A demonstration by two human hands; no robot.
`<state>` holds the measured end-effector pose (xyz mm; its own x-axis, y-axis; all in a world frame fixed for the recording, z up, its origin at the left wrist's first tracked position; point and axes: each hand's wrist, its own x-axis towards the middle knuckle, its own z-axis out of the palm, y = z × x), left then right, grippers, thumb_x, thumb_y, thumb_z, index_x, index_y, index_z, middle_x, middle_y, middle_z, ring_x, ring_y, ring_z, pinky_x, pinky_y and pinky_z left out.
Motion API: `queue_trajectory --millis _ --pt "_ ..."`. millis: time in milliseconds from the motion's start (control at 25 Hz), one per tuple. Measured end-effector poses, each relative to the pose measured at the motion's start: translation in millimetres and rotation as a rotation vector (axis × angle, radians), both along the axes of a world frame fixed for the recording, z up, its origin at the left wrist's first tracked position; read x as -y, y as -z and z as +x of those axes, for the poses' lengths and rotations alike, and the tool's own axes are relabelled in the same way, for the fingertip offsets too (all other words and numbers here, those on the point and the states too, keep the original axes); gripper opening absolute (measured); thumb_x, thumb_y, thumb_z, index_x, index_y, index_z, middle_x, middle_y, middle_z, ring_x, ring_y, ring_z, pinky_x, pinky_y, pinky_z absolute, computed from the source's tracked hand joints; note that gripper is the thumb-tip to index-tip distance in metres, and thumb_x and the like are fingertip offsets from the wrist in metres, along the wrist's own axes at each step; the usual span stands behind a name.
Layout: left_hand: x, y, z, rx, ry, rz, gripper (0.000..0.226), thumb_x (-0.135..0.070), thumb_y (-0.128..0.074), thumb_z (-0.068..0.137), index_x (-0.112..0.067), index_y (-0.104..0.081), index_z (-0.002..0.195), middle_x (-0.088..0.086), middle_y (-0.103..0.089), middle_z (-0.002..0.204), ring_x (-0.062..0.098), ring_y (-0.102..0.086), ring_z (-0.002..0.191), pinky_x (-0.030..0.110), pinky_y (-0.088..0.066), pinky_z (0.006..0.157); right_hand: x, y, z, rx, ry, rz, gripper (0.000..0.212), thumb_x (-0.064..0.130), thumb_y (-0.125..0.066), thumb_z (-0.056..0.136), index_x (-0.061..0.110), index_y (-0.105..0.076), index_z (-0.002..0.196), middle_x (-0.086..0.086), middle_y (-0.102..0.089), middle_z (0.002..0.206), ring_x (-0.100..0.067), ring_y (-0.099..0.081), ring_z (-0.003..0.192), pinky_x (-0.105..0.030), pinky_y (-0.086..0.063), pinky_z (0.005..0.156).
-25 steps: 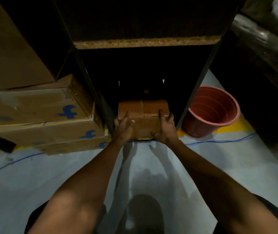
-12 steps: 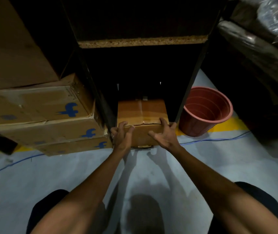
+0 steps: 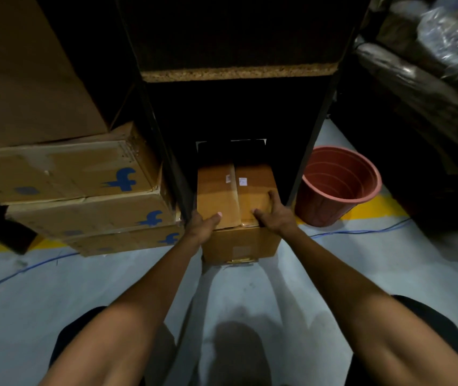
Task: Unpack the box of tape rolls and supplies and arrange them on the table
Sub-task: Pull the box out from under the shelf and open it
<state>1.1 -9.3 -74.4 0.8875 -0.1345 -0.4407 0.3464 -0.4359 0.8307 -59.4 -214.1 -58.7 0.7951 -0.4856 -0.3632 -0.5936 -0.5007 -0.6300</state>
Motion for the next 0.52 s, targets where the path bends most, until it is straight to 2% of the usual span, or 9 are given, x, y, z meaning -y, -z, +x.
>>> queue_trajectory --millis 120,240,360,440,520 --pt "0.2 8.6 -11.1 0.043 0.001 0.037 0.073 -0.040 -0.067 0.089 -0.018 -0.029 0.148 0.010 -0.046 0.146 0.034 -0.045 0.131 0.047 -0.040 0.110 -5.6 8.9 -6.9 -0.032 0.009 -0.039 0.087 0.063 -0.059 0.084 0.034 -0.015 0.153 -0.021 -0.041 0.146 -0.043 -0.047 0.127 -0.046 -0.042 0.104" --pt "-6.9 12.9 -21.0 0.010 0.020 0.070 0.074 -0.037 -0.073 0.083 -0.016 -0.032 0.141 0.010 -0.049 0.139 0.032 -0.050 0.124 0.047 -0.045 0.104 -9.3 5.8 -20.7 -0.051 -0.002 -0.074 0.087 0.057 -0.064 0.083 0.034 -0.016 0.152 -0.022 -0.041 0.144 -0.042 -0.048 0.125 -0.045 -0.043 0.101" --pt "-30.2 10.1 -46.7 -0.040 0.139 0.204 0.087 -0.053 -0.078 0.057 -0.019 -0.042 0.129 0.005 -0.061 0.123 0.027 -0.060 0.108 0.044 -0.054 0.093 -12.9 -0.6 -58.4 -0.151 -0.013 -0.031 0.087 0.045 -0.073 0.077 0.037 -0.019 0.145 -0.022 -0.043 0.133 -0.040 -0.050 0.118 -0.043 -0.046 0.095" --pt "-43.6 8.9 -65.3 -0.071 0.242 0.330 0.101 -0.063 -0.074 0.048 -0.020 -0.036 0.131 0.005 -0.059 0.119 0.029 -0.060 0.108 0.045 -0.054 0.092 -8.0 -2.8 -81.6 -0.248 -0.062 -0.001 0.083 0.037 -0.075 0.071 0.034 -0.020 0.134 -0.018 -0.050 0.122 -0.036 -0.055 0.108 -0.040 -0.049 0.089" --pt "-43.6 10.7 -74.4 -0.105 0.270 0.359 0.115 -0.069 -0.074 0.050 -0.018 -0.024 0.140 0.009 -0.054 0.129 0.034 -0.056 0.117 0.047 -0.050 0.097 -3.6 -2.4 -89.5 -0.339 -0.130 -0.003 0.083 0.035 -0.075 0.073 0.027 -0.017 0.132 -0.015 -0.055 0.113 -0.033 -0.058 0.104 -0.041 -0.051 0.088"
